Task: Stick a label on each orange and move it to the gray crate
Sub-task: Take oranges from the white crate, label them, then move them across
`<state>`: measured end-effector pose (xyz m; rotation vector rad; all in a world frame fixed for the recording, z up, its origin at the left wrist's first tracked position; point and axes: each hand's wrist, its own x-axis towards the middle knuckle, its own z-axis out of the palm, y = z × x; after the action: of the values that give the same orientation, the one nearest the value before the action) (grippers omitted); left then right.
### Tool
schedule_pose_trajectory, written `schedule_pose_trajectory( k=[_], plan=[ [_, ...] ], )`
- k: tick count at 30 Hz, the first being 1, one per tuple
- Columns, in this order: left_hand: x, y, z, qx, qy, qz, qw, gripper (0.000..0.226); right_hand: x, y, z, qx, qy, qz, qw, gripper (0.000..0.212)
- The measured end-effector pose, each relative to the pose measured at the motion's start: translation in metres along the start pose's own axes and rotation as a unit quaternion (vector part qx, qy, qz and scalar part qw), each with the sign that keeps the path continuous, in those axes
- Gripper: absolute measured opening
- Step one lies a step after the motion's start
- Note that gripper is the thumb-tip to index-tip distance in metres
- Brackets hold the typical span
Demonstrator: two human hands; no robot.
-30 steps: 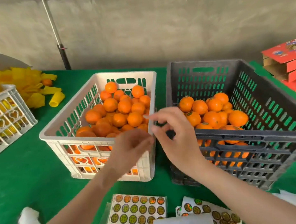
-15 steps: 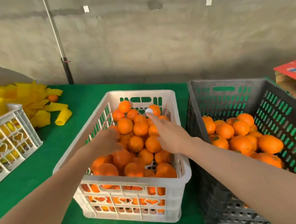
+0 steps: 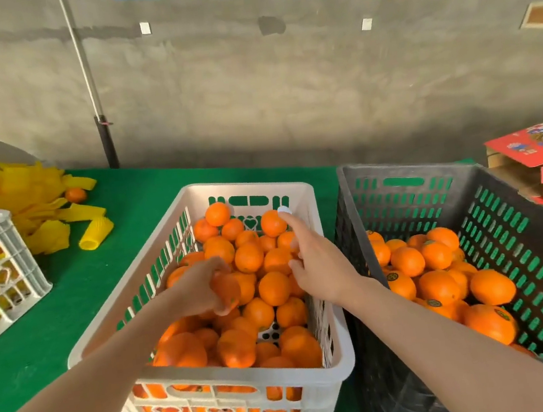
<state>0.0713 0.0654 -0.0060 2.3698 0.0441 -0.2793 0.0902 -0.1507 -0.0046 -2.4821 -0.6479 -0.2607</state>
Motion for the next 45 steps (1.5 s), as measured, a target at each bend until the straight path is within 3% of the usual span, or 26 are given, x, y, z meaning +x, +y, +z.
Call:
schedule_pose_trajectory(
  k=[2, 4, 6, 8, 11, 14, 16, 24, 29, 33, 39, 45],
  plan=[
    [-0.004, -0.003, 0.0, -0.111, 0.004, 0.028, 0.993, 0.061, 0.001, -0.001, -0.006, 0.07, 0.067, 0.015, 0.995, 0.065],
    [-0.016, -0.001, 0.003, -0.264, -0.005, 0.06, 0.963, 0.06, 0.0, -0.004, -0.014, 0.145, 0.13, 0.041, 0.98, 0.046],
    [-0.026, 0.007, 0.009, -0.425, -0.04, 0.084, 0.9, 0.057, -0.002, -0.008, -0.026, 0.186, 0.169, 0.084, 0.964, 0.029],
    [-0.04, 0.019, 0.015, -0.52, -0.072, 0.096, 0.846, 0.058, -0.007, -0.013, -0.042, 0.252, 0.194, 0.125, 0.94, 0.015],
    [-0.057, 0.04, 0.023, -0.575, -0.107, 0.07, 0.808, 0.064, -0.03, -0.03, -0.065, 0.392, 0.15, 0.148, 0.895, 0.01],
    [-0.073, 0.064, 0.036, -0.632, -0.105, -0.002, 0.768, 0.065, -0.062, -0.046, -0.078, 0.433, 0.057, 0.139, 0.889, 0.011],
    [-0.08, 0.079, 0.046, -0.654, -0.105, -0.006, 0.75, 0.063, -0.08, -0.052, -0.081, 0.443, 0.023, 0.145, 0.885, 0.01],
    [-0.095, 0.11, 0.08, -0.58, -0.072, 0.028, 0.811, 0.054, -0.12, -0.054, -0.094, 0.403, 0.038, 0.124, 0.906, 0.015],
    [-0.103, 0.124, 0.093, -0.574, -0.063, 0.026, 0.816, 0.039, -0.134, -0.048, -0.103, 0.377, 0.072, 0.114, 0.917, 0.016],
    [-0.106, 0.134, 0.102, -0.572, -0.065, 0.02, 0.818, 0.062, -0.143, -0.041, -0.105, 0.287, 0.113, 0.078, 0.948, 0.015],
    [-0.106, 0.141, 0.115, -0.552, -0.075, 0.036, 0.83, 0.066, -0.156, -0.031, -0.104, 0.138, 0.183, -0.021, 0.973, 0.012],
    [-0.105, 0.154, 0.132, -0.54, -0.099, 0.057, 0.834, 0.06, -0.164, -0.011, -0.107, 0.159, 0.176, 0.004, 0.971, 0.054]
  ],
)
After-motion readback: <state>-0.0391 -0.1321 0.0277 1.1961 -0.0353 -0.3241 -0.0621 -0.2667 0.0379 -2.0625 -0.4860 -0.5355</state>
